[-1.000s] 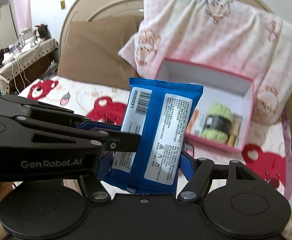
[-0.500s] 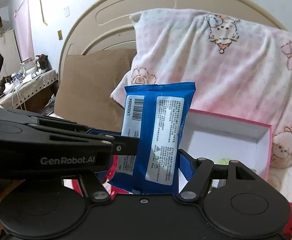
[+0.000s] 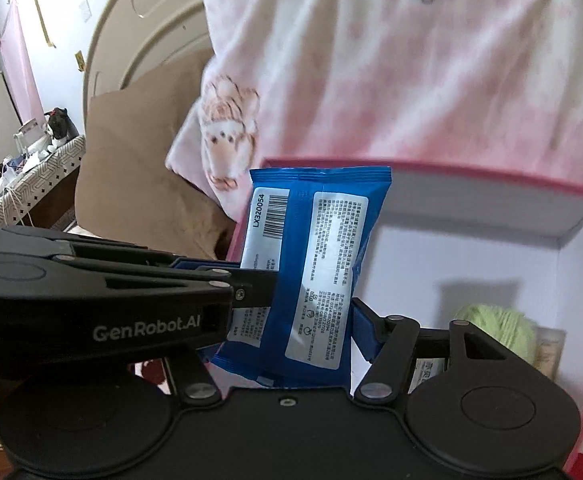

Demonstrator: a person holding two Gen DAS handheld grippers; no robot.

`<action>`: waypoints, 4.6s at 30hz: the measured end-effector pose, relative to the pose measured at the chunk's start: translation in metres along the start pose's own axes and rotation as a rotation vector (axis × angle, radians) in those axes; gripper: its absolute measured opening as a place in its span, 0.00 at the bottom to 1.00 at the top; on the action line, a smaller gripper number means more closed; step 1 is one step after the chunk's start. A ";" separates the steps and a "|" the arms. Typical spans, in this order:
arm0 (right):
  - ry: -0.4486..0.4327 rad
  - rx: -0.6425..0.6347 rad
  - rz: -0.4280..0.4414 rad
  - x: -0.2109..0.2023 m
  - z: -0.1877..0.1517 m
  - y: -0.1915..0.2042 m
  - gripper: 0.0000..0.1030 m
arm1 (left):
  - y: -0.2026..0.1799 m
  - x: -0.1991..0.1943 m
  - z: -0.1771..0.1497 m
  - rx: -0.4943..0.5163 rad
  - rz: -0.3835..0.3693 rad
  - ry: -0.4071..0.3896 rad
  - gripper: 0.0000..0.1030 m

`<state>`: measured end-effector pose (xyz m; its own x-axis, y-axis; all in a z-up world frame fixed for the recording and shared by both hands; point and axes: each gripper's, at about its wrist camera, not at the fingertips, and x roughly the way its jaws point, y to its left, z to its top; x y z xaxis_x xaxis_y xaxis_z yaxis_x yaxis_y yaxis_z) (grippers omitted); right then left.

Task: Organize objects
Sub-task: 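Carry the blue packet with the left gripper into the pink box, then lower the blue packet beside the card pack and open the left gripper, then withdraw the left gripper from the box toward the white sachet, then close the left gripper on the white printed sachet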

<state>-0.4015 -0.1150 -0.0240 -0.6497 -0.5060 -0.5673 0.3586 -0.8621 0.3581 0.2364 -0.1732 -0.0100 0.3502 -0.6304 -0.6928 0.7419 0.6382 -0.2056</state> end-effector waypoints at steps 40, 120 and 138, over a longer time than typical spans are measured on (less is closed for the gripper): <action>0.146 0.066 -0.011 0.084 -0.033 -0.026 0.73 | -0.002 0.071 -0.020 0.091 0.092 0.079 0.17; 0.386 0.415 -0.130 -0.051 -0.195 0.028 0.81 | -0.012 -0.026 -0.159 -0.032 -0.162 0.413 0.63; 0.373 0.288 -0.284 -0.019 -0.208 0.031 0.58 | -0.005 0.006 -0.190 -0.161 -0.258 0.413 0.32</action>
<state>-0.2388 -0.1382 -0.1568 -0.3935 -0.2761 -0.8769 -0.0277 -0.9499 0.3115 0.1263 -0.0959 -0.1439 -0.1116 -0.5699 -0.8141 0.6658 0.5653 -0.4869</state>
